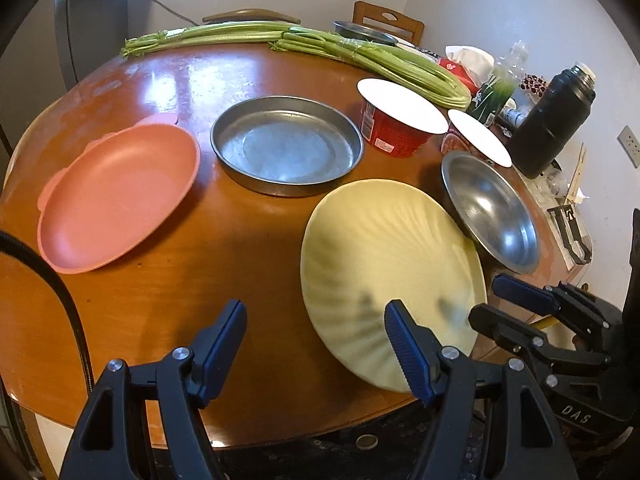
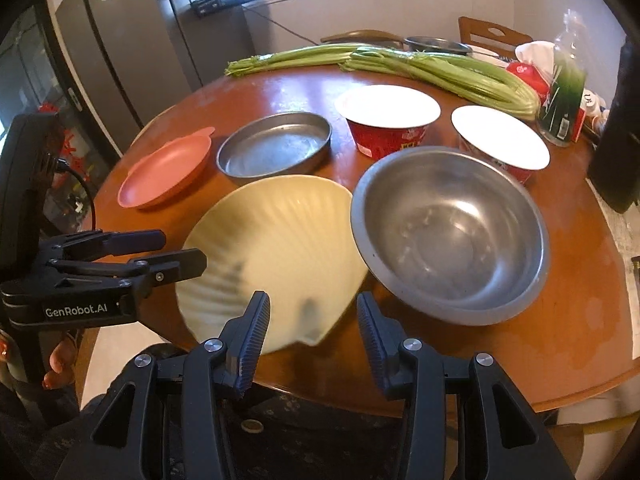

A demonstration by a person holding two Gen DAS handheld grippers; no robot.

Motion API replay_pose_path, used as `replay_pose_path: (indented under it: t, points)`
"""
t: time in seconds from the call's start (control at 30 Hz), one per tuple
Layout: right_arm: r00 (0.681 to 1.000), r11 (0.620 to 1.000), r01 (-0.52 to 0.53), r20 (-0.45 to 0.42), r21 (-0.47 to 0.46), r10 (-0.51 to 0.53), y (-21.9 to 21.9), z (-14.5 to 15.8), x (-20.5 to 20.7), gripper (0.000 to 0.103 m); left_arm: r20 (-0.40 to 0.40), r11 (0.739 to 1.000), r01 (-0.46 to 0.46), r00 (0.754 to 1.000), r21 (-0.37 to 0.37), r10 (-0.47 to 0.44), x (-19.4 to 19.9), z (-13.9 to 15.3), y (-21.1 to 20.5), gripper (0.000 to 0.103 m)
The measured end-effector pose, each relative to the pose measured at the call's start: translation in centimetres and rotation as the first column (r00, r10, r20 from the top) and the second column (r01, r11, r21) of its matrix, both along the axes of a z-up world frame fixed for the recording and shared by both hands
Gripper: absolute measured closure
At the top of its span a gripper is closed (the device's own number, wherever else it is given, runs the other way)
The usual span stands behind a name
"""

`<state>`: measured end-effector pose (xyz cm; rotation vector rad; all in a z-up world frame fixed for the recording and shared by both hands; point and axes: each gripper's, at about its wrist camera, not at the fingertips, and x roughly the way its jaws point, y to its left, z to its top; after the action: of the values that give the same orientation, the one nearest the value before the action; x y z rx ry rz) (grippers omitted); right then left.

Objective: Organize plates and bowls
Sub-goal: 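Grasp the rim of the yellow shell-shaped plate with the left gripper, then lift the yellow plate and lower it onto the pink plate, open left gripper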

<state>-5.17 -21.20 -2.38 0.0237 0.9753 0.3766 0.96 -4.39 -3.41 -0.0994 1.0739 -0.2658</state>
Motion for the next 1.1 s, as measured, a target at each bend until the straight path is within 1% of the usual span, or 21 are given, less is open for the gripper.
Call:
replay_pose_path:
  t: [0.13,0.27,0.4,0.43,0.53,0.57,0.6,0.63,0.67,0.77,1.0,1.1]
  points:
    - [1.0,1.0,0.01,-0.002,-0.016,-0.01,0.1,-0.8,0.4,0.056,-0.003,1.0,-0.012,1.0,0.014,0.012,0.4,-0.4,-0.3,0.032]
    - [1.0,1.0,0.018,-0.02,-0.013,-0.018,0.3,-1.7,1.1,0.056,-0.01,0.999,-0.021,1.0,0.036,0.021,1.1,-1.0,-0.8,0.032]
    - [1.0,1.0,0.021,-0.017,-0.014,-0.021,0.7,-2.1,1.6,0.056,-0.018,0.999,-0.015,1.0,0.037,0.016,1.7,-1.6,-1.3,0.032]
    - [1.0,1.0,0.02,-0.016,-0.016,-0.021,0.8,-2.2,1.6,0.056,-0.006,0.999,-0.017,1.0,0.047,0.017,1.8,-1.6,-1.5,0.032]
    - [1.0,1.0,0.011,-0.02,-0.014,-0.011,1.1,-2.4,1.8,0.056,-0.001,0.999,-0.012,1.0,0.041,0.012,2.0,-1.7,-1.6,0.032]
    - [1.0,1.0,0.008,-0.019,-0.015,-0.008,1.2,-2.4,1.8,0.056,0.001,0.999,-0.008,1.0,0.034,0.008,2.0,-1.7,-1.5,0.033]
    - [1.0,1.0,0.001,-0.016,-0.018,-0.001,1.4,-2.4,1.8,0.056,0.003,1.0,-0.003,1.0,0.027,0.003,2.0,-1.7,-1.6,0.036]
    - [1.0,1.0,-0.005,-0.013,-0.02,0.005,1.6,-2.3,1.8,0.057,0.003,1.0,0.004,1.0,0.021,-0.004,2.0,-1.6,-1.7,0.041]
    - [1.0,1.0,-0.01,-0.011,-0.02,0.01,1.7,-2.3,1.8,0.057,0.003,1.0,0.014,1.0,0.014,-0.014,2.0,-1.6,-1.7,0.044]
    - [1.0,0.999,-0.028,-0.003,-0.038,0.028,2.5,-2.0,1.7,0.056,0.004,1.0,0.024,1.0,0.02,-0.024,1.9,-1.6,-1.8,0.044]
    - [0.999,0.997,-0.049,0.0,-0.053,0.049,3.6,-1.7,1.9,0.056,0.01,1.0,0.006,1.0,0.015,-0.006,1.6,-1.3,-0.9,0.044]
    - [0.998,0.997,-0.058,0.008,-0.059,0.059,4.2,-1.5,1.8,0.056,0.03,1.0,0.004,1.0,0.015,-0.004,1.1,-0.8,-0.6,0.044]
